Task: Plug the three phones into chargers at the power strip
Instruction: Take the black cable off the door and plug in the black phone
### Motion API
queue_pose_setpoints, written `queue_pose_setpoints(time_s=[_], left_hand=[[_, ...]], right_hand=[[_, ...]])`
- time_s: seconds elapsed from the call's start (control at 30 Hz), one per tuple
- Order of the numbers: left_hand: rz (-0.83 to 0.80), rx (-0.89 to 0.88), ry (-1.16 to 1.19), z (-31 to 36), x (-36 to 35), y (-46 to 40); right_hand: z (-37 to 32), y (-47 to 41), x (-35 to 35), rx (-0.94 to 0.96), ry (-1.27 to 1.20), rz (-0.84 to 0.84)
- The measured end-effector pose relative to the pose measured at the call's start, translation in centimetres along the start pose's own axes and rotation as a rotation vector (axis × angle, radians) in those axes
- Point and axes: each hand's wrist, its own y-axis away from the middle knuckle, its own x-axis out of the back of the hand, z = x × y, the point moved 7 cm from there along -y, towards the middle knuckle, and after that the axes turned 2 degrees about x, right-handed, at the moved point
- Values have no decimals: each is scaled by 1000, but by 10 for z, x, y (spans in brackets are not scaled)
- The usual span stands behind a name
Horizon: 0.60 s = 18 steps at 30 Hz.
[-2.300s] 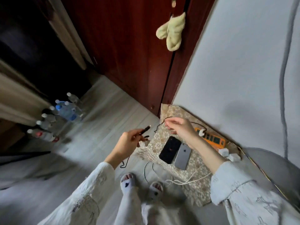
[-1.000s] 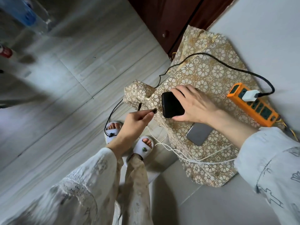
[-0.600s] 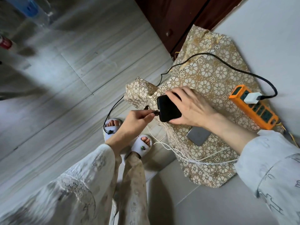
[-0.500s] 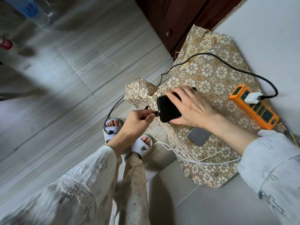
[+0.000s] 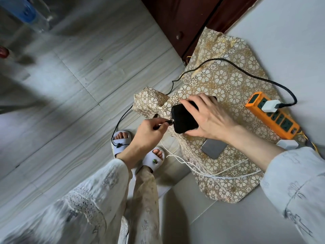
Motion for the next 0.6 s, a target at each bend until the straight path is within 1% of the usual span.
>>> queue_pose_setpoints(time_s=[0.07, 0.23, 0.33, 0.47, 0.6], left_hand=[[-10, -5, -47, 1, 0, -1], [-28, -65, -255, 7, 1, -4], [-35, -49, -259, 6, 2, -6], [-29, -9, -254, 6, -2, -4], [-64, 25, -244, 4, -10, -4]], right_hand=[[0, 0, 0, -1, 17, -1], [-4, -2, 2, 25, 57, 3], [-5, -5, 5, 30, 70, 5], [-5, -6, 7, 64, 104, -28], [-3, -3, 4, 92, 160, -79]])
